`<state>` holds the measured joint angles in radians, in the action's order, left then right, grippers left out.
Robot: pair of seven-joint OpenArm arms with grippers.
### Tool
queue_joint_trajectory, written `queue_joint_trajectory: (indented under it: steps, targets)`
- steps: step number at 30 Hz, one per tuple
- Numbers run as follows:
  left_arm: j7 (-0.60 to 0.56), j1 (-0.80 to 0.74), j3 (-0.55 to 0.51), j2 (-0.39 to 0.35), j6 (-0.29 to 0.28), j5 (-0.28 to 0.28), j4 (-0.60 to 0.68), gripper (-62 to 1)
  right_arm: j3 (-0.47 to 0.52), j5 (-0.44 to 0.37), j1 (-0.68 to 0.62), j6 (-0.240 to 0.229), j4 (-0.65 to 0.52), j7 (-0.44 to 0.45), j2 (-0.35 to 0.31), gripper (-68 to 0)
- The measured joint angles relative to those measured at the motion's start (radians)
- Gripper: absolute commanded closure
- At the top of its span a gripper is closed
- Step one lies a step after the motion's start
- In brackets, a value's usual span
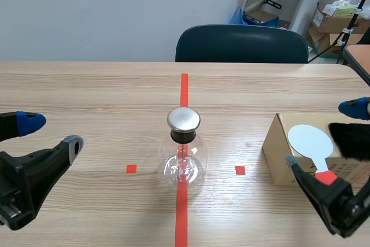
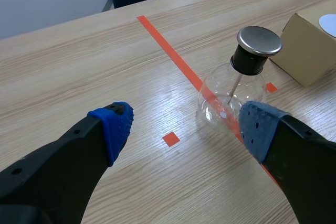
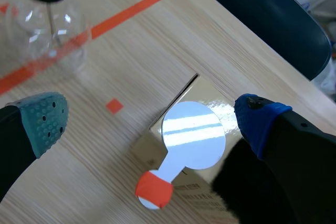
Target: Do the electroscope experiment
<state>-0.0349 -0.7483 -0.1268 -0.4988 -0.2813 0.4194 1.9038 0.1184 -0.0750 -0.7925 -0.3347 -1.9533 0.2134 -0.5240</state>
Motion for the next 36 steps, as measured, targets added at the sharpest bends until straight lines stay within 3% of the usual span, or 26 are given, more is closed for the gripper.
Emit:
queue_joint_trajectory:
  steps: [9,11,16,20,29,32,36]
  targets:
    - [0.0,0.0,0.0,0.0,0.0,0.0,0.0,-44.8,0.0,0.651,-0.184,0.01,-0.161,0.025,0.026,-67.9]
    - [-0.001,0.0,0.0,0.0,0.0,0.0,0.0,-44.8,0.0,0.798,-0.214,0.045,-0.16,0.025,0.068,-67.9]
    - [0.0,0.0,0.0,0.0,0.0,0.0,0.0,-44.8,-0.001,1.084,-0.251,0.231,-0.116,0.035,0.201,-67.9]
    - [0.0,0.0,0.0,0.0,0.0,0.0,0.0,-44.8,-0.002,1.179,-0.244,0.388,-0.025,0.078,0.252,-67.9]
    - [-0.001,0.0,0.0,0.0,-0.001,0.0,0.0,-44.8,-0.089,1.267,-0.076,0.718,0.302,0.078,0.246,-67.9]
    - [-0.001,0.0,0.0,0.005,-0.004,-0.005,0.0,-44.8,-0.112,1.292,-0.007,0.795,0.399,0.078,0.246,-67.9]
    - [-0.002,0.0,0.007,0.015,-0.037,-0.033,0.0,-44.8,-0.155,1.302,0.069,0.847,0.488,0.079,0.224,-67.9]
